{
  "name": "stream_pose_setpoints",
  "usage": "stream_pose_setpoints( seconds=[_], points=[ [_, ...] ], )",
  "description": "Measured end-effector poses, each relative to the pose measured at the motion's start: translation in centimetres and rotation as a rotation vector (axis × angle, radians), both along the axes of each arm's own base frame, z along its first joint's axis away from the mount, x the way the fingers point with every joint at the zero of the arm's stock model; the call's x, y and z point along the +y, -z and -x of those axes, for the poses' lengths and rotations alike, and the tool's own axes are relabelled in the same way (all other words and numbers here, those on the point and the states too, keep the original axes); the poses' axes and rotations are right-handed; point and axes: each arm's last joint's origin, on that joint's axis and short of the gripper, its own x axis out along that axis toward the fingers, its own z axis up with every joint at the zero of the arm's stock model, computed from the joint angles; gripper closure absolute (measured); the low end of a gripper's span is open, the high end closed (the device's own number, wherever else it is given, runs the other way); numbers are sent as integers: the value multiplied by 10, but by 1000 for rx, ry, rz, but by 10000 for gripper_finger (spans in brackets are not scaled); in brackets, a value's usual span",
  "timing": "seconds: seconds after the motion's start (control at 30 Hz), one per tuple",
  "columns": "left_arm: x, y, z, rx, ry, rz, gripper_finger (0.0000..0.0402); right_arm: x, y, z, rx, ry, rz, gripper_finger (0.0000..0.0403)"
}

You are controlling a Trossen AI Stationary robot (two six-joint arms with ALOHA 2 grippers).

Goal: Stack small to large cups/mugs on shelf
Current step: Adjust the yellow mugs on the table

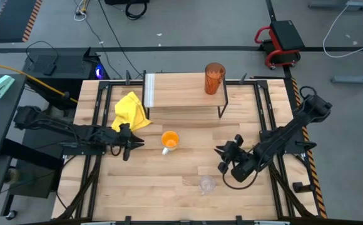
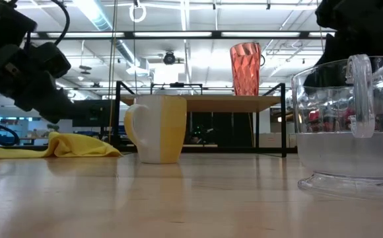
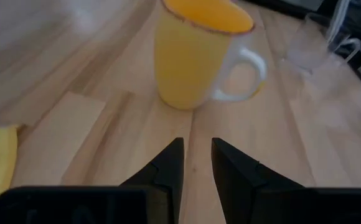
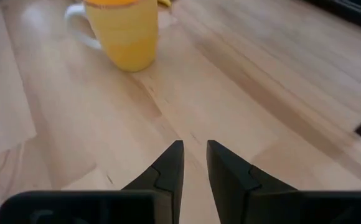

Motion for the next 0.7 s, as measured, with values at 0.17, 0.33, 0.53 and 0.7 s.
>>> stream_pose_setpoints(
  seconds=[0.17,0.33,0.53,0.7],
  points=[
    [0,-2,-6,-43,-24,-5,314,6,15,-12,-38,17,86,325],
    [-2,-2,-13,-76,-16,-17,322,3,39,-27,-16,53,120,325],
    [-3,6,-20,-46,-30,-11,321,-3,61,-52,13,14,156,339],
    [-6,2,-38,-30,-26,-49,317,-14,58,-72,-28,-22,193,359]
  ],
)
